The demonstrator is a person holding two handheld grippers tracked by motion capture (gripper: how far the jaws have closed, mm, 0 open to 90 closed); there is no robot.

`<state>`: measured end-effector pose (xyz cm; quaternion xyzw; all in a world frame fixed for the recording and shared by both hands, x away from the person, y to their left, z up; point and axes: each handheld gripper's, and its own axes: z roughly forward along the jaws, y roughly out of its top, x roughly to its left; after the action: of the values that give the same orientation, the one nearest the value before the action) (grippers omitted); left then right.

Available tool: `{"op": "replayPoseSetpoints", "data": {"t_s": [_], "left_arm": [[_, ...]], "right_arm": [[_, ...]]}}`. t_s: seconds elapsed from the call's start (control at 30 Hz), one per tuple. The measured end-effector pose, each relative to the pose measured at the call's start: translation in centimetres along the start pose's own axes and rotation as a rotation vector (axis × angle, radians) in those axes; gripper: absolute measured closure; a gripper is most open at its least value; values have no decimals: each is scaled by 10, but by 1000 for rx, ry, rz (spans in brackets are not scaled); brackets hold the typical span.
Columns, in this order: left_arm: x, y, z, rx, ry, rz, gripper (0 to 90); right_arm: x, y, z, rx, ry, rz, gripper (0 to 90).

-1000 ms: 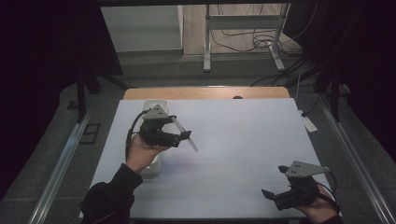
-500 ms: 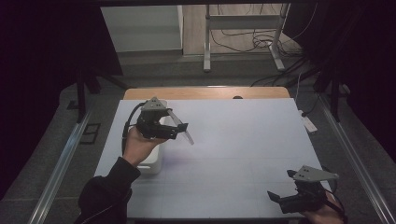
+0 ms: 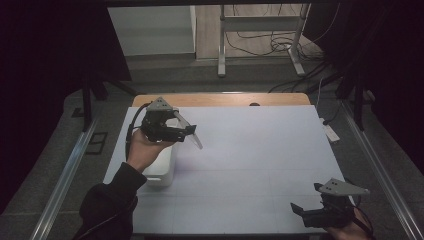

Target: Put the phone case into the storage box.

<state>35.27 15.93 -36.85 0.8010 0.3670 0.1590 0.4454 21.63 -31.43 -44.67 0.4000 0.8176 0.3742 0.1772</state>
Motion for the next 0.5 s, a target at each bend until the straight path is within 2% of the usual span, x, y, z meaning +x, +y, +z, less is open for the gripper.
{"op": "replayPoseSetpoints", "data": {"t_s": [0.5], "left_arm": [[17, 18, -10, 15, 70, -19, 173]], "right_arm": [[1, 0, 1, 7, -12, -3, 0]]}}
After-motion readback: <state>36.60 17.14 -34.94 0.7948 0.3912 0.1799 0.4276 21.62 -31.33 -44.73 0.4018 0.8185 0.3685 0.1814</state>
